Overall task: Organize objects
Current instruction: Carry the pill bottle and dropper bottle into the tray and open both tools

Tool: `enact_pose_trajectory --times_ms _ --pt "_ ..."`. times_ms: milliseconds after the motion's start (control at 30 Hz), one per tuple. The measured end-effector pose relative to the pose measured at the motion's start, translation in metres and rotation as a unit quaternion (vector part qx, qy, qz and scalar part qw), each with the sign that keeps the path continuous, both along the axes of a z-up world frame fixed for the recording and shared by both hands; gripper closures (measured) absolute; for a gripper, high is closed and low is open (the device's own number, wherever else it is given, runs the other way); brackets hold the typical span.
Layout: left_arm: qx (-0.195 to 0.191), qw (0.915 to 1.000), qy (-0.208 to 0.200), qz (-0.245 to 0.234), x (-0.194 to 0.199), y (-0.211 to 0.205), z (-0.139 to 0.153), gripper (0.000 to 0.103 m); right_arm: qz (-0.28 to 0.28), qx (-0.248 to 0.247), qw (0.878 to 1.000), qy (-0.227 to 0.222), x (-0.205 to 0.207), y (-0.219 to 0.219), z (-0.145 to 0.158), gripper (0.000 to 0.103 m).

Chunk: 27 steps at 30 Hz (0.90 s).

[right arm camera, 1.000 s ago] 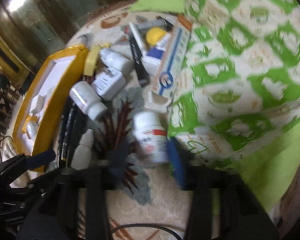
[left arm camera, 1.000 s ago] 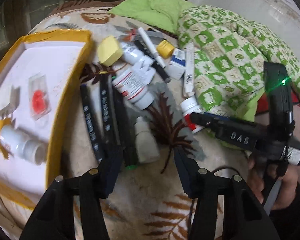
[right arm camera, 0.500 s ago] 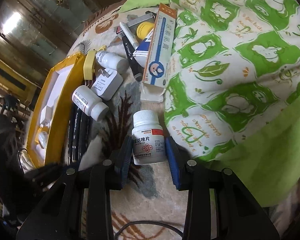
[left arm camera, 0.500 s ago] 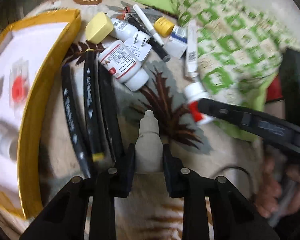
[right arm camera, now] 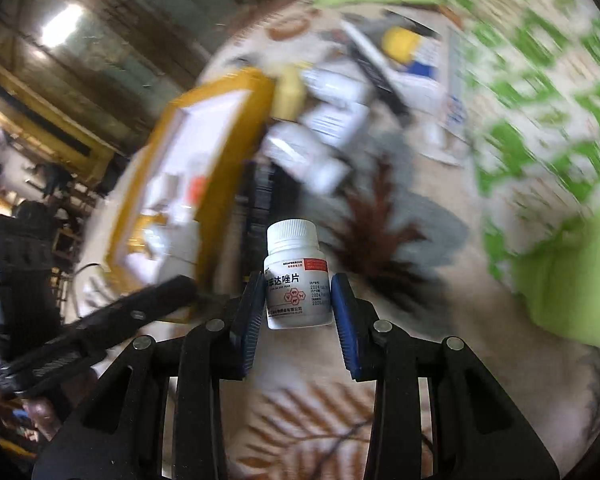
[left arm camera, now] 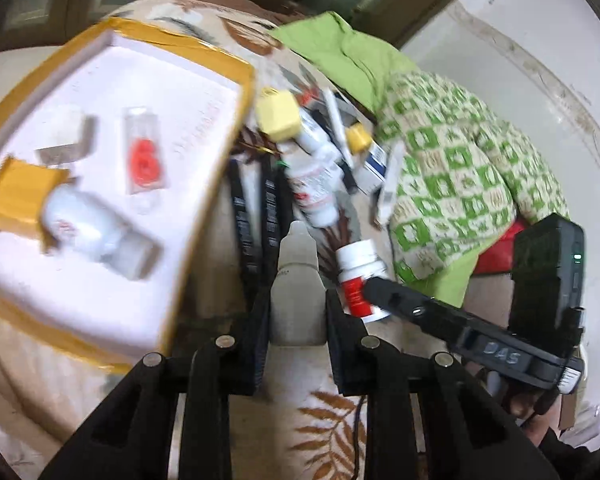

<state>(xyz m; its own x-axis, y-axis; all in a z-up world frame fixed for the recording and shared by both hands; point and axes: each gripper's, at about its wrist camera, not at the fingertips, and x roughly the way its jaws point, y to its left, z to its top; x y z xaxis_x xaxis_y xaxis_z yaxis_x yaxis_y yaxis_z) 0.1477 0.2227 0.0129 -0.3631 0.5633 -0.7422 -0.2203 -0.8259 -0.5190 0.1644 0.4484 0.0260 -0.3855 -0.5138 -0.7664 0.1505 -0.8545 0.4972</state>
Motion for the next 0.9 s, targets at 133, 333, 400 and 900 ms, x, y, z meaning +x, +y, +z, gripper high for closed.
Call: enact_pose_trajectory --times_ms 133,333,400,900 --pt "0.009 0.9991 0.01 0.039 -0.003 -0.044 0.01 0.078 0.023 -0.02 0.999 0.015 -0.009 -0.031 0.019 0.069" --pt "0.015 0.9946 0.018 0.101 -0.013 -0.106 0.022 0.078 0.051 -0.039 0.997 0.035 -0.018 -0.081 0.035 0.069" --pt "0.014 0.9935 0.012 0.112 -0.019 -0.123 0.022 0.078 0.056 -0.04 0.997 0.033 -0.021 -0.098 0.033 0.069" --pt "-0.062 0.9851 -0.018 0.159 -0.065 -0.212 -0.008 0.078 0.098 0.008 0.995 0.029 -0.052 -0.175 0.012 0.069"
